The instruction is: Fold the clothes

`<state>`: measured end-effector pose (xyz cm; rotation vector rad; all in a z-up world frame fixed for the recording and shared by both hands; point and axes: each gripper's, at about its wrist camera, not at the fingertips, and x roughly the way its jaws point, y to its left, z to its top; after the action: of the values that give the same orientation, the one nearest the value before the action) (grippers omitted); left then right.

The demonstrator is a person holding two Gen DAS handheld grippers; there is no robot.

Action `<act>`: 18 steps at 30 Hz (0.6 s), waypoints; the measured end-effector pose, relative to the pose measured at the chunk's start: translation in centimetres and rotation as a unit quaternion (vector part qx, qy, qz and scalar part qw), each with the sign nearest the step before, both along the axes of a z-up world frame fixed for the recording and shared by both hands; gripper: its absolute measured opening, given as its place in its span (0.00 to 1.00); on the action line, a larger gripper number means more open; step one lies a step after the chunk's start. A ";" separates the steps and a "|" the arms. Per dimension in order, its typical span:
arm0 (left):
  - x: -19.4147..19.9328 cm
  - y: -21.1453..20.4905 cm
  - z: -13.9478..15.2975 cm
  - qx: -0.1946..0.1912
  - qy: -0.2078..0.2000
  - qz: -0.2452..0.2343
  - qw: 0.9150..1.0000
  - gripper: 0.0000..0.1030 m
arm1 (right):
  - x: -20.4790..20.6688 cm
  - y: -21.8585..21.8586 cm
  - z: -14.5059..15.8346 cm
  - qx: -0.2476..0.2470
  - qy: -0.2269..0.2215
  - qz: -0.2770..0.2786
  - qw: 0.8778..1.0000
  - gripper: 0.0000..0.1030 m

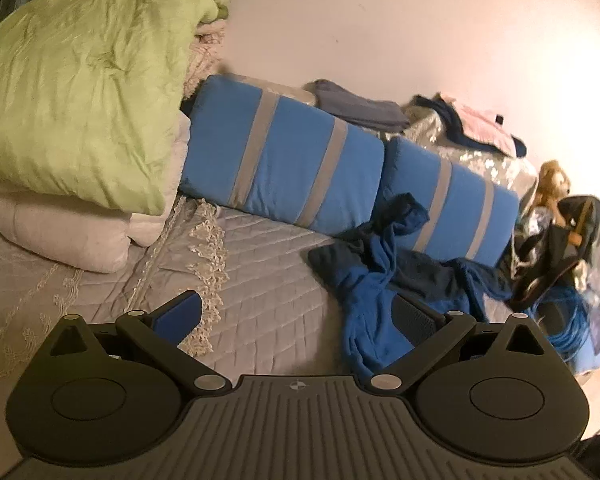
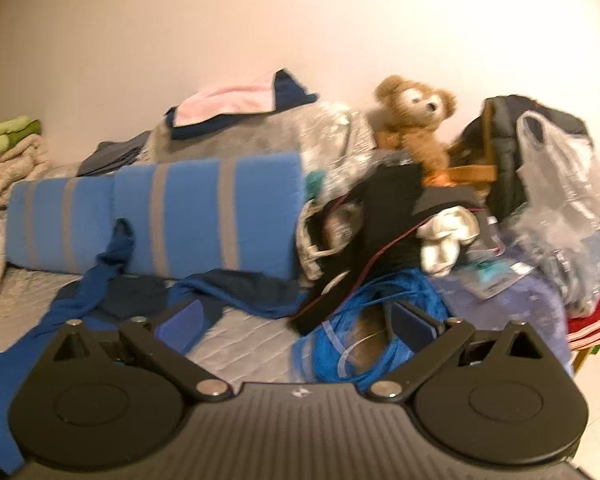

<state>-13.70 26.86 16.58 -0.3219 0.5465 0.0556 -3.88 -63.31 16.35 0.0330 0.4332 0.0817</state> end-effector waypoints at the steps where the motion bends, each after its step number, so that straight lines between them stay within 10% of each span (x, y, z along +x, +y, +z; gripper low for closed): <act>1: 0.1 0.3 0.0 -0.008 -0.006 0.002 1.000 1.00 | 0.0 -0.6 -0.3 -0.004 -0.004 -0.005 1.000 1.00; 7: 2.5 0.7 0.2 -0.041 -0.035 -0.009 0.999 1.00 | 1.9 -2.2 -1.7 0.000 -0.003 -0.032 0.999 1.00; 18: 12.0 -4.3 2.4 0.011 -0.072 -0.061 0.995 1.00 | 8.6 1.9 1.6 -0.052 -0.041 -0.030 0.997 1.00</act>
<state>-1.67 22.61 18.97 -0.2680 0.4207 -0.0787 4.74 -61.45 17.91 -0.0597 0.3540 0.0017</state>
